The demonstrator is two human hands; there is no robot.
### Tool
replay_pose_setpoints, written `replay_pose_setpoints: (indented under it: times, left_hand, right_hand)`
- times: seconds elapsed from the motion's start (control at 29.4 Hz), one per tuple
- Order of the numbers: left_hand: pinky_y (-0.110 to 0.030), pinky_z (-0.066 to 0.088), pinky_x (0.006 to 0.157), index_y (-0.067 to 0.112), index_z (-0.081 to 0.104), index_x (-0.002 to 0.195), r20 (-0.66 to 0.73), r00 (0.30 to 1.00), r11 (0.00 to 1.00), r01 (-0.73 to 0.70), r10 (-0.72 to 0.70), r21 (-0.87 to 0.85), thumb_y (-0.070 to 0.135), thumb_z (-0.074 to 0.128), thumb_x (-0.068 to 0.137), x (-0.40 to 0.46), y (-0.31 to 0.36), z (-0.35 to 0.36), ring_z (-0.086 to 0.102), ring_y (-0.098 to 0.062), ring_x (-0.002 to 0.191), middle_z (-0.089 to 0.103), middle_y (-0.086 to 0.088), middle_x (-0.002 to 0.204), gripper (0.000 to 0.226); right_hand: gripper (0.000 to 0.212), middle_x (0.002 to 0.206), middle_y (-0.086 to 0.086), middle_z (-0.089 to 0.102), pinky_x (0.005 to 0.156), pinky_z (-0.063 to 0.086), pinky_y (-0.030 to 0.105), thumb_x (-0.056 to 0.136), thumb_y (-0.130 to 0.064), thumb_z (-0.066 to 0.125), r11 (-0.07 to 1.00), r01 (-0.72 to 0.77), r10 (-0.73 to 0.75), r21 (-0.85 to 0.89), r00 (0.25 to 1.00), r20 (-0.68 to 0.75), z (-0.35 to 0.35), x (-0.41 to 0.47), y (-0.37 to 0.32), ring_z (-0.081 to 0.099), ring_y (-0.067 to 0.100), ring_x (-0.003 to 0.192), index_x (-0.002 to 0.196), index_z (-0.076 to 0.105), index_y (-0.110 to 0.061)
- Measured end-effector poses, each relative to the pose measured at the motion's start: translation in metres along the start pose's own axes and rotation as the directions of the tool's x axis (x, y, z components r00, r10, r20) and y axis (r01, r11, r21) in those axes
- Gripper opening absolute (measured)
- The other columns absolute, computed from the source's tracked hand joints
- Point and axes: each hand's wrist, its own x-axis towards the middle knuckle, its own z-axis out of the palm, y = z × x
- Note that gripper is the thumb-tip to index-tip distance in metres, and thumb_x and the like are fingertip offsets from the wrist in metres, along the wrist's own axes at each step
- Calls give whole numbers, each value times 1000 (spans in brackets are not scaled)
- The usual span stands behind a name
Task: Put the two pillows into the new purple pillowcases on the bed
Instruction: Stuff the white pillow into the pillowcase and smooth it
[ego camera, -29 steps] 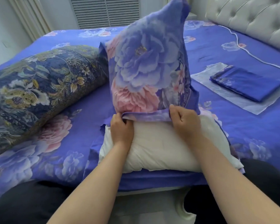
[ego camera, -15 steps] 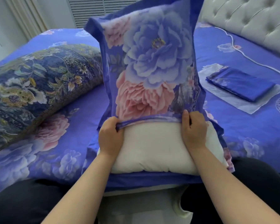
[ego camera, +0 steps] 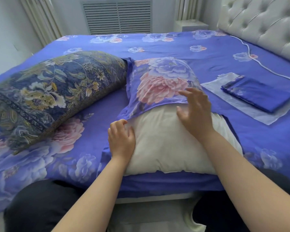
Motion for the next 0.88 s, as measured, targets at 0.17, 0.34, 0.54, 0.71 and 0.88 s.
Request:
replay_pose_setpoints:
  times: [0.17, 0.34, 0.54, 0.71, 0.88]
  left_hand:
    - [-39, 37, 92, 14, 39, 127, 314, 918, 956, 281, -243, -84, 37, 41, 97, -10, 2, -15, 47, -31, 117, 45, -9, 131, 38]
    - [-36, 35, 85, 19, 30, 134, 441, 826, 927, 373, -352, 40, 47, 40, 95, -20, -7, -38, 49, -30, 117, 48, -4, 135, 49]
    - [-33, 48, 87, 9, 51, 126, 623, 666, 873, 485, -409, 54, 64, 43, 87, -23, -18, -46, 59, -24, 106, 62, -6, 120, 67]
    - [-29, 49, 61, 7, 67, 102, 711, 585, 746, 654, -391, -128, 57, 54, 86, -20, 1, -54, 69, -30, 81, 72, -13, 92, 54]
    - [-37, 45, 66, 4, 66, 100, 696, 643, 708, 650, -319, -276, 48, 56, 85, -16, 27, -60, 67, -39, 87, 71, -18, 97, 48]
  right_hand:
    - [70, 159, -5, 9, 117, 2, 41, 88, -59, 44, 985, 117, -10, -126, 770, 638, 27, 2, -46, 2, 17, 147, 149, 18, -35]
    - [69, 157, -7, 19, 116, 5, 32, 88, -69, 21, 970, 236, -107, -62, 640, 761, 31, -51, -73, 11, 14, 146, 147, 23, -35]
    - [105, 159, 4, 13, 115, -5, 32, 68, -87, 27, 949, 314, -200, -32, 677, 708, 15, -105, -70, 7, 21, 147, 151, 11, -25]
    - [120, 156, 10, 19, 113, 10, 47, 58, -78, 53, 951, 280, -170, -127, 823, 543, 16, -132, -70, 26, 31, 141, 151, 5, -19]
    - [103, 153, 20, 17, 110, 19, 60, 79, -65, 49, 948, 235, -182, -216, 954, 239, 17, -150, -74, 28, 36, 139, 151, -5, -14]
